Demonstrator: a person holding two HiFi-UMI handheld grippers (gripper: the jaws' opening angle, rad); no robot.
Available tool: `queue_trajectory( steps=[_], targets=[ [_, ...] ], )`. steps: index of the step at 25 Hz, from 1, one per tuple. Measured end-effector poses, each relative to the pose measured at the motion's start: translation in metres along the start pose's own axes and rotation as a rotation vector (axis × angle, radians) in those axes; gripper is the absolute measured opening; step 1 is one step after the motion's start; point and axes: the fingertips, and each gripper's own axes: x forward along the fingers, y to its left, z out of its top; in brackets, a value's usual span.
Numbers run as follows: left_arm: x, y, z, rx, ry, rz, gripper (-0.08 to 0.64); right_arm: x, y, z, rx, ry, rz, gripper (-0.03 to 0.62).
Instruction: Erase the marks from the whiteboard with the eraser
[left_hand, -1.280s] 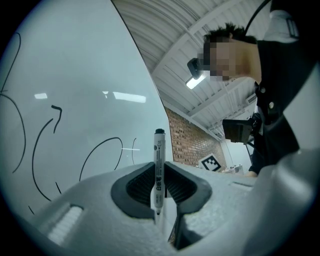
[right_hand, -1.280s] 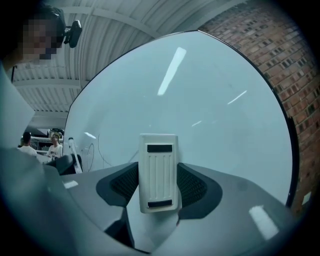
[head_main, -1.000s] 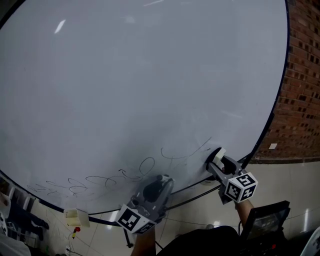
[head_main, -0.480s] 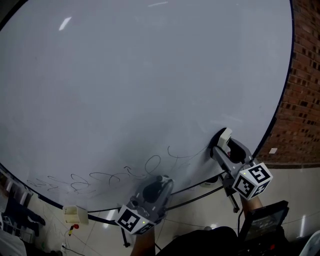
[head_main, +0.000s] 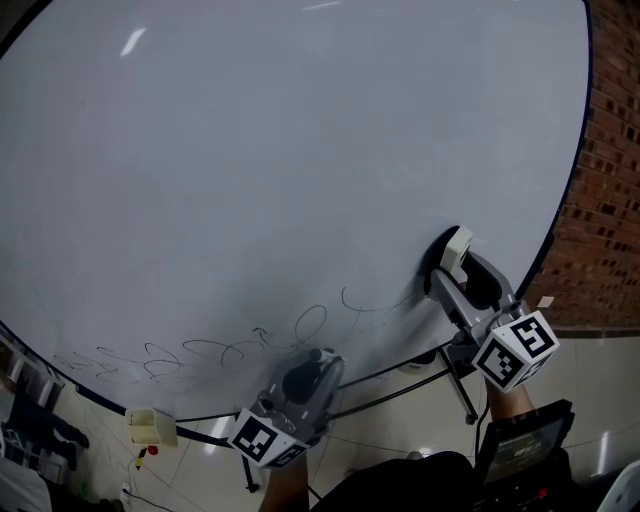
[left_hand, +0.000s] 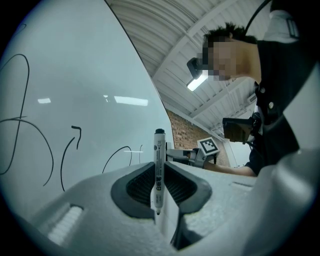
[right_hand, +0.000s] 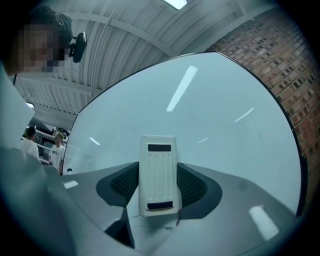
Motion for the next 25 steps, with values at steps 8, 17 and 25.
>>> queue_trajectory(
  steps=[8, 17, 25],
  targets=[
    [0.005, -0.002, -0.006, -0.005, 0.019, -0.012, 0.057, -0.026, -0.028, -0.13, 0.127, 0.213, -0.052, 0.241],
    [0.009, -0.007, -0.007, -0.008, 0.022, -0.024, 0.057, -0.037, -0.036, -0.173, 0.146, 0.296, -0.079, 0.239],
    [0.0, -0.003, -0.002, -0.005, -0.001, -0.009, 0.057, -0.017, -0.012, -0.104, 0.082, 0.206, -0.037, 0.239]
  ],
)
